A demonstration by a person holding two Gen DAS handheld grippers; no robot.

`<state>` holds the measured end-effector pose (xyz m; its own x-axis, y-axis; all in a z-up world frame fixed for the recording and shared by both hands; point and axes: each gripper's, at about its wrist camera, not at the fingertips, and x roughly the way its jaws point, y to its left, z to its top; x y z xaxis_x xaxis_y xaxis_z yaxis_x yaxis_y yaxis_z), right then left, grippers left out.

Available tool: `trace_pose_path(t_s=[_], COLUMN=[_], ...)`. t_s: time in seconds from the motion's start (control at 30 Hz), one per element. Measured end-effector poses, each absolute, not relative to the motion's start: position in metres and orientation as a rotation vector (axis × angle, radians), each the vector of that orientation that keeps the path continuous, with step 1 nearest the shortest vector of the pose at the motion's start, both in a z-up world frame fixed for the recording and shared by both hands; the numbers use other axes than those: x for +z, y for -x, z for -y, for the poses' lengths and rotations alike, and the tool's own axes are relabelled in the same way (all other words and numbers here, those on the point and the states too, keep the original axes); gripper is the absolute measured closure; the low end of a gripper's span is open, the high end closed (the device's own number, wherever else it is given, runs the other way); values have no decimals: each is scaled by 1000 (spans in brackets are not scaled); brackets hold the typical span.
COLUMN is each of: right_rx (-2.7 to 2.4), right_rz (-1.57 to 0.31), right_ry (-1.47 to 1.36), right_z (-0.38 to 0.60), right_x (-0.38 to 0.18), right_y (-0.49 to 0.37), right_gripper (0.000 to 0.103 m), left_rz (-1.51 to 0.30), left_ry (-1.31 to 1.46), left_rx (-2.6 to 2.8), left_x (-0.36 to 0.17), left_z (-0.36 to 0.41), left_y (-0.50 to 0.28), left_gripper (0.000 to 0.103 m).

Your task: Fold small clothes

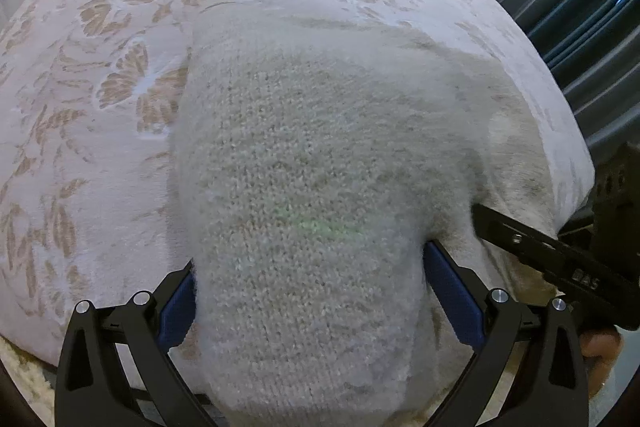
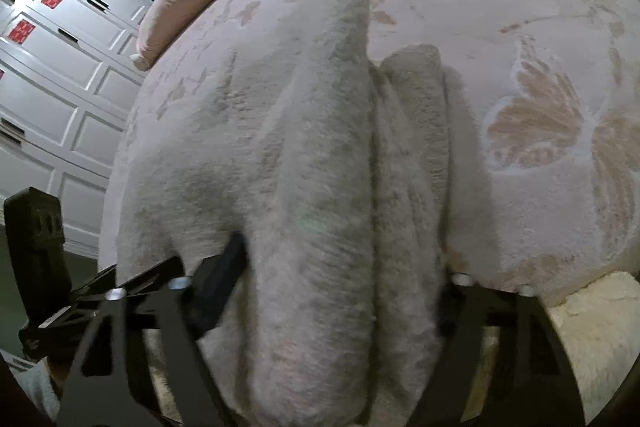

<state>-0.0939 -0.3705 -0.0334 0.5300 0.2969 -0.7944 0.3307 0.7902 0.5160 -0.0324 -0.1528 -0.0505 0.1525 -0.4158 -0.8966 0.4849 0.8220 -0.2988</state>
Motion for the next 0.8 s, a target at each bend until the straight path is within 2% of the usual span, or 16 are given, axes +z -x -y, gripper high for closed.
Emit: trace_pose_path(t_s=[0.03,0.07,0.1,0.17,0.23,0.33,0.37,0.47,0.5,0.57,0.6,0.63,0.7,0.8], right_rx=[-17,-13,-6,-11,-29,-46,-51,-69,-69,-71,-66,-63,-48,-9], right_rz=[-1030,-1026,-1017,-1006,-1010,-1030,-1041,-1059,-1070,-1074,-1073,-1065,-1027,-935], right_ry=[-708,-721,-740,-746,-744,-770,-786,-761,-767,-771,-763,-747,-726,-706], right_z=[372,374,377,378,378,381,381,379,377,376,374,373,370,362], right_x=[-31,-29,-25,-16,-12,-20,-25,-29,-32,-34,-30,-24,-5,36], right_y=[95,96,100,107,112,114,112,104,99,94,92,92,93,100], right_gripper=[50,60,65,68,68,66,63,47,44,48,59,62,68,70], left_rz=[-1265,-1265,-1263,-1254,-1251,-1268,-1274,-1276,-1280,-1283,-1286,-1286,-1275,-1258], left_ry=[-59,-55,-55,-61,-73,-84,-93,-96,-83,-61,-48,-35,-1,111], left_rx=[-663,-690,-713,-754,-794,-775,-761,-743,-737,-725,-728,-740,-773,-843], left_x=[-47,-42,-38,-28,-21,-29,-34,-44,-47,-49,-48,-45,-32,-8], left_z=[154,154,155,157,160,161,160,159,161,162,163,163,159,146], left_y=[33,34,37,41,44,41,40,36,33,31,30,29,29,22], left_gripper=[6,8,11,17,21,22,22,11,11,11,13,15,32,52])
